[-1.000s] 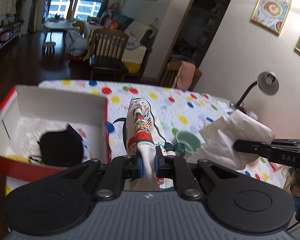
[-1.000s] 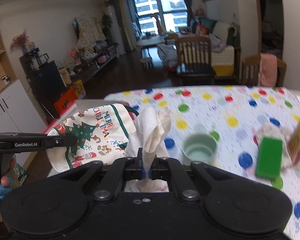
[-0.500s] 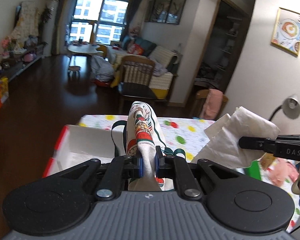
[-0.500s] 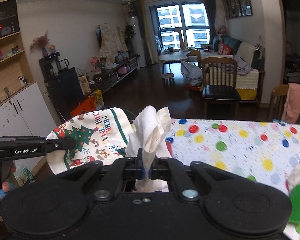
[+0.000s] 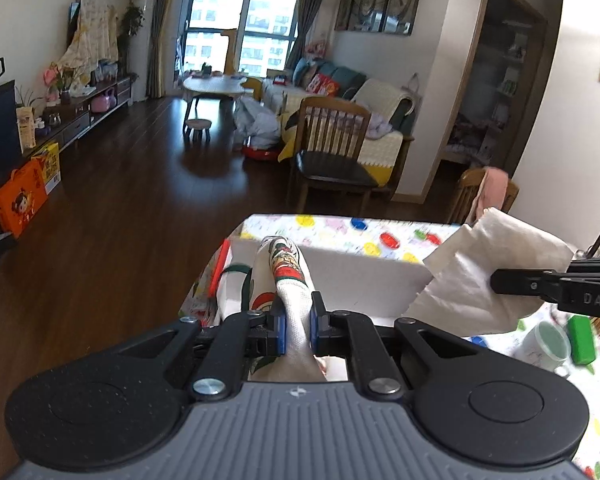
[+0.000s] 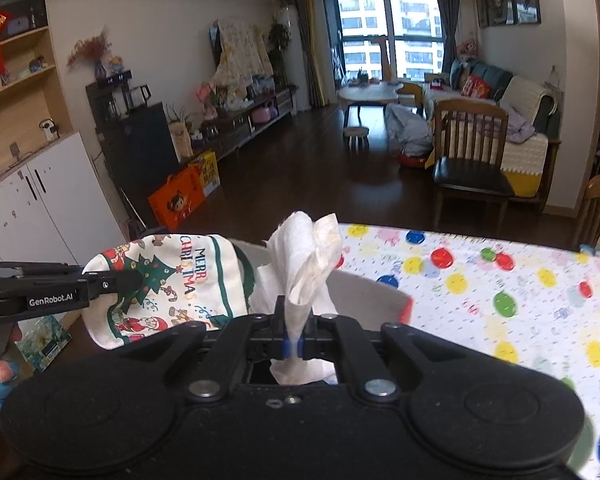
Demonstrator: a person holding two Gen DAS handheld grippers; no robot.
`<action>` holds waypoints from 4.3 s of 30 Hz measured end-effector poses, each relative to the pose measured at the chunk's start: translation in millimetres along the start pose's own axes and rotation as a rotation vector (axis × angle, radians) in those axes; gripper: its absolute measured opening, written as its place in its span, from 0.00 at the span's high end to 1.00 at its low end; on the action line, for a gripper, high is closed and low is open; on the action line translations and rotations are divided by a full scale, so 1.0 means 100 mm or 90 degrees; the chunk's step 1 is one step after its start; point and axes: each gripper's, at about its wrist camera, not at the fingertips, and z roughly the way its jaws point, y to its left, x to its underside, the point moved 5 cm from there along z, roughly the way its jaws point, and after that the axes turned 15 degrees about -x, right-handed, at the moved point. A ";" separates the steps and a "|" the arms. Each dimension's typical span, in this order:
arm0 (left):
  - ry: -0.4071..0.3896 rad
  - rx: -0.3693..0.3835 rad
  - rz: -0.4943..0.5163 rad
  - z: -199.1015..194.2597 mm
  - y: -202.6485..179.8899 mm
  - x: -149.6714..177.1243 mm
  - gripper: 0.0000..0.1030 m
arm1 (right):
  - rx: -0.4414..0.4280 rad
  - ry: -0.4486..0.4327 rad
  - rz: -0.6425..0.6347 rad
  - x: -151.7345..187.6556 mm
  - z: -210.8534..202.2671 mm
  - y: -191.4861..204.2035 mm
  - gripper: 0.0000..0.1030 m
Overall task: Organize soft objects
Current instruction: 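Lift and carry the bag and tissue over the red shoebox with both tools, then open both grippers to drop the bag and tissue into the box, then move both tools from the box toward the green sponge and pink bath puff, then grasp the green sponge with the left gripper while the right gripper grasps the pink mesh puff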
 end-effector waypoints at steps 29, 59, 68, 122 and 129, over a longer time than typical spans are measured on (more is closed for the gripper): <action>0.110 -0.016 0.098 0.83 -0.01 0.60 0.90 | 0.009 0.144 0.026 0.69 0.72 -0.01 0.85; 0.065 -0.024 0.122 0.42 -0.10 0.46 0.27 | -0.015 0.052 0.014 0.50 0.09 0.20 0.33; 0.031 0.019 0.108 0.01 -0.29 0.35 0.21 | -0.020 -0.014 -0.001 0.41 -0.45 0.32 0.10; -0.003 0.221 0.239 -0.46 -5.58 1.38 0.01 | 0.389 -0.144 0.254 2.31 -3.85 -3.21 0.00; 0.056 0.214 0.228 -0.07 -5.89 1.55 0.01 | 0.371 -0.142 0.299 2.40 -3.74 -3.59 0.00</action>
